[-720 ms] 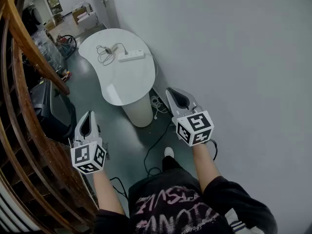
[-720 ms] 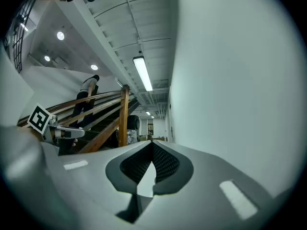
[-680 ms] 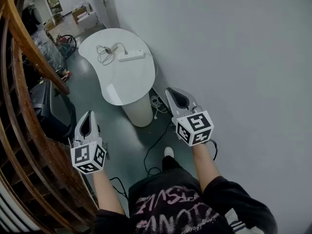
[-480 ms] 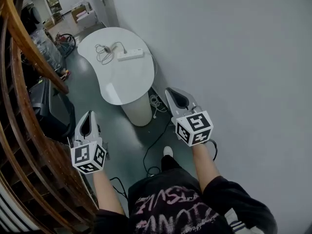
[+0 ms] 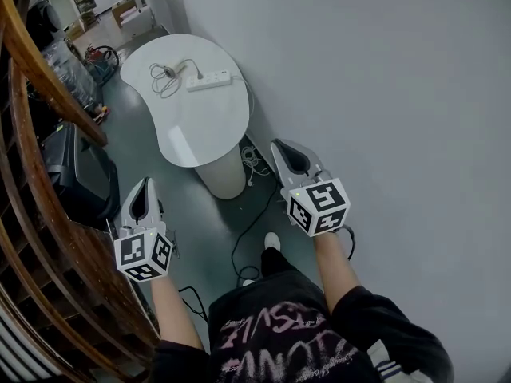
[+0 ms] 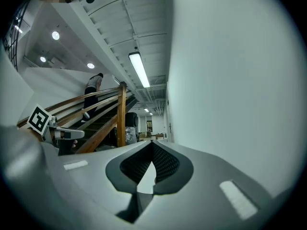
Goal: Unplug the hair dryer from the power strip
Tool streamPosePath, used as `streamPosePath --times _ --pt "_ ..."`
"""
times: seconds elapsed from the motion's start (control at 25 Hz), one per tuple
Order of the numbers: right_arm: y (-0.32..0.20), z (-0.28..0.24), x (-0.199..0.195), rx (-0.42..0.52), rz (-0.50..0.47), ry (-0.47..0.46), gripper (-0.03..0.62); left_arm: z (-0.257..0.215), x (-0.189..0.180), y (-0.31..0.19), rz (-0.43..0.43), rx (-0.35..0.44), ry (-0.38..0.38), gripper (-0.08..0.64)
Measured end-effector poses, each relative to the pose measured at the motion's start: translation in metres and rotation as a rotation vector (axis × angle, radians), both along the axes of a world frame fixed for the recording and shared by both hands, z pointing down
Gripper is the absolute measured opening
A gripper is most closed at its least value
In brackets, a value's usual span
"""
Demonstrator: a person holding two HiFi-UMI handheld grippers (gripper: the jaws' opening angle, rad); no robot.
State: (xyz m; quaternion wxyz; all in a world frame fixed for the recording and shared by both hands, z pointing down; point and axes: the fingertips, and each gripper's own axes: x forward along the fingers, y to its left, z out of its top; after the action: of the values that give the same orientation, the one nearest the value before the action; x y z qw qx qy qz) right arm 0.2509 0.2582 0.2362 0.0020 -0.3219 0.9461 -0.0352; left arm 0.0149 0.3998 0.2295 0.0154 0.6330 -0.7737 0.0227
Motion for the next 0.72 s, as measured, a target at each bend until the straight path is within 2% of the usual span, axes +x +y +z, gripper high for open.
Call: streamPosePath --times 0.32,0.72 --pt "-0.042 0.014 -0.013 -0.044 -0.014 -0.01 0.011 0.015 -0.015 -0.038 -0.014 -0.035 0.019 0.0" --pt "-0.139 0.023 -0.041 -0.037 -0.059 -0.011 0.011 0.026 -0.037 -0.135 -0.039 -0.072 0.024 0.002"
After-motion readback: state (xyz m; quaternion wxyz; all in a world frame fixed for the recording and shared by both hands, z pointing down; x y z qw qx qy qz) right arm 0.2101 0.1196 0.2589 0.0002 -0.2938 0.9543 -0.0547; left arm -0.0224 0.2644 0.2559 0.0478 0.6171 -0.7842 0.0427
